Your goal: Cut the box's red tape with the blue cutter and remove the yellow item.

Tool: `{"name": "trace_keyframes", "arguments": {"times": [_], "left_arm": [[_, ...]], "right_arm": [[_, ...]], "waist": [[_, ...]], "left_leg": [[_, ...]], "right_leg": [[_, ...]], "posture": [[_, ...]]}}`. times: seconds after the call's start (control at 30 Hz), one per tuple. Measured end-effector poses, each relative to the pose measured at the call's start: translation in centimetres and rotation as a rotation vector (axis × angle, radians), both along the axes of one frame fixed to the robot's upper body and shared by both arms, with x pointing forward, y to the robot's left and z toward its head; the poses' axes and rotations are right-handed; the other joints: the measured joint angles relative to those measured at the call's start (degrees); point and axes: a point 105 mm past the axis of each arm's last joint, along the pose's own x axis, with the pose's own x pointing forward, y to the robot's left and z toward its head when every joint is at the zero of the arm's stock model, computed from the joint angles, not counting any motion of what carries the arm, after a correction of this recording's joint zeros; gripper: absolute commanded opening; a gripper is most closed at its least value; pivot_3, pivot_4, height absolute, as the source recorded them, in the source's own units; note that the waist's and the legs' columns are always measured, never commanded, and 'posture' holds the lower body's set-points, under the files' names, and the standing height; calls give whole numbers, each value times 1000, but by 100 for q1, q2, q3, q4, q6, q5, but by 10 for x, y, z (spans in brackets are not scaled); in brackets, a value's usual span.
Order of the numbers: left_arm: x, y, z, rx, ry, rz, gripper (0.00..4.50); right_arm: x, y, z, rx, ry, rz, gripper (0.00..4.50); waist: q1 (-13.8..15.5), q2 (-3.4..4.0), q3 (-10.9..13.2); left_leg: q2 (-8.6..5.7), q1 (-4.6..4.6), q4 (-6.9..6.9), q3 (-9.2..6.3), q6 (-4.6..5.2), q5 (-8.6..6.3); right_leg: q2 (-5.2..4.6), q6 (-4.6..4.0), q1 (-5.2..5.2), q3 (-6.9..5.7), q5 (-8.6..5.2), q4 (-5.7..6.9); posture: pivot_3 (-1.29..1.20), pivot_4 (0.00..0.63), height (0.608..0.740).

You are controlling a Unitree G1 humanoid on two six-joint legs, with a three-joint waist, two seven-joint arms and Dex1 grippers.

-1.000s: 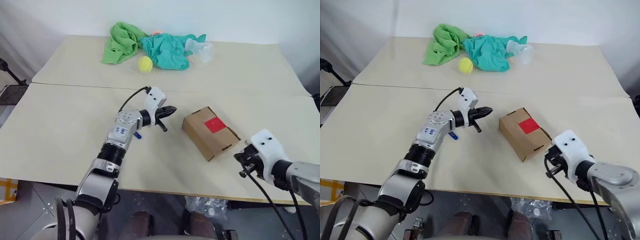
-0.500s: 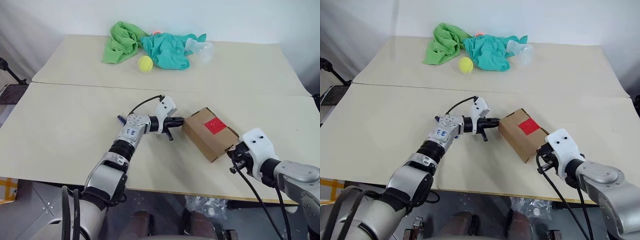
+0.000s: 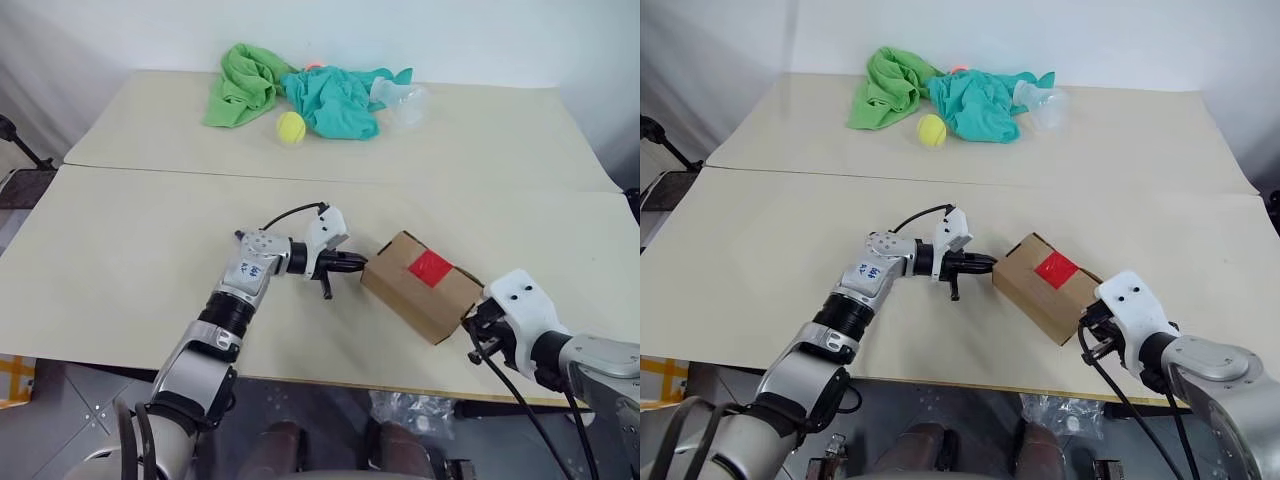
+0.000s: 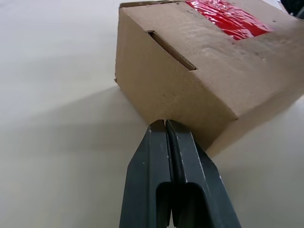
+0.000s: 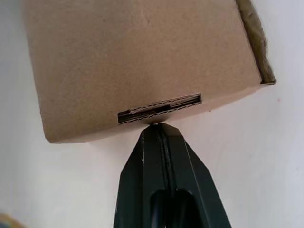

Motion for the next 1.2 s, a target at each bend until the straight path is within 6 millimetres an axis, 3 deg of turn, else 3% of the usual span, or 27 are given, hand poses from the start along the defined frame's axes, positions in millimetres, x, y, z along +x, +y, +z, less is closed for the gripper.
{"name": "trace_keyframes", "arguments": {"times": [0.23, 0.37, 0.43, 0.67, 0.87, 0.9, 1.03, 1.2], "left_arm": [[-1, -3, -1, 8, 0, -1, 56], [1, 0, -1, 11, 14, 25, 56], [4, 8, 2, 13, 7, 57, 431], [12, 29, 32, -15, -43, 166, 2411], [4, 48, 61, -103, -49, 252, 4295], [1, 53, 62, -109, -44, 268, 4477], [-5, 76, 69, -147, -12, 353, 4477], [-4, 89, 79, -293, -142, 651, 4477]], "right_arm": [[-3, -7, -3, -3, 7, -15, 0], [-5, -33, -2, -25, -19, -111, 0], [-6, -47, -1, -37, -33, -157, 0], [0, -77, 18, -14, -113, -208, 2234], [22, -70, 59, 67, -286, -28, 4351], [25, -69, 64, 76, -307, 4, 4498], [42, -57, 75, 117, -366, 142, 4498], [65, -31, 84, 176, -418, 344, 4498]], "waist": [[28, 0, 0], [32, 0, 0], [22, 0, 0], [-58, 0, 0], [-120, 0, 0], [-127, 1, 0], [-169, -2, 2], [-145, -8, 6]], "left_leg": [[-1, -1, 1, -1, 2, -1], [-3, -1, 1, 0, 4, -2], [-1, 1, 0, 1, 4, -2], [-1, 6, 4, 3, 5, 0], [1, 10, 2, 4, 5, 0], [0, 12, 1, 4, 4, 0], [0, 13, 7, 6, 4, 1], [-3, 15, 7, -7, 3, 1]], "right_leg": [[-1, -1, 0, 1, 1, 1], [-1, -1, 0, 4, 1, 1], [-1, -1, 0, 4, 1, 5], [-1, -1, 1, 13, 1, 13], [0, 0, 1, 16, 1, 14], [0, 0, 1, 16, 1, 16], [-1, 0, 3, 19, 1, 18], [-5, 1, 14, 21, 1, 11]], "posture": [[0, 150, 740], [0, 150, 740], [0, 150, 740], [0, 150, 740], [0, 150, 740], [0, 150, 740], [0, 150, 740], [0, 150, 740]]}}
